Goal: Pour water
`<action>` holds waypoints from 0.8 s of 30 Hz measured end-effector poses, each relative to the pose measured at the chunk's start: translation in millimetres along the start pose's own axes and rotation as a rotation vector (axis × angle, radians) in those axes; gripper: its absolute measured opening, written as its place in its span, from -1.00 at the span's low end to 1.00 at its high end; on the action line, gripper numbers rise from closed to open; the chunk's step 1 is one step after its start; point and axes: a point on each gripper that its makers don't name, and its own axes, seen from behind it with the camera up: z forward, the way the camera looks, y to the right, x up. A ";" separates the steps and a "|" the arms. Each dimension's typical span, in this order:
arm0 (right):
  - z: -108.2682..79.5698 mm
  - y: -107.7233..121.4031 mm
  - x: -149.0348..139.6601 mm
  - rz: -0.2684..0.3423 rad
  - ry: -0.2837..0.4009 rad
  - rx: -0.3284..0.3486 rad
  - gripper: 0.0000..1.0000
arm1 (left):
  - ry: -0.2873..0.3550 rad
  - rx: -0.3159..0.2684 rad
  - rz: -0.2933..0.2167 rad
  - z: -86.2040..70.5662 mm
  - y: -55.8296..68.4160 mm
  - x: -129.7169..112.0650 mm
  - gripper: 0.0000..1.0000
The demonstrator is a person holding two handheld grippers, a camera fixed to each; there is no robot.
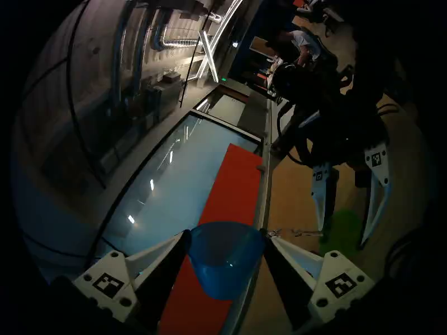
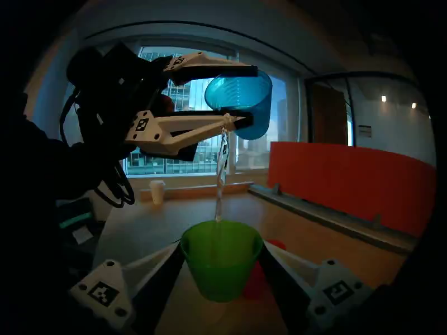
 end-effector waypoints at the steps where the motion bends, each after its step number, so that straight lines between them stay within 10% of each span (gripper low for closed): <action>1: 0.1 -0.2 0.2 0.000 0.000 0.000 0.82 | 0.000 0.002 0.003 -0.2 -1.4 0.4 0.80; 24: -0.4 -2.8 6.0 -0.012 0.010 0.001 0.82 | -0.001 0.016 0.070 -2.4 -14.0 6.6 0.80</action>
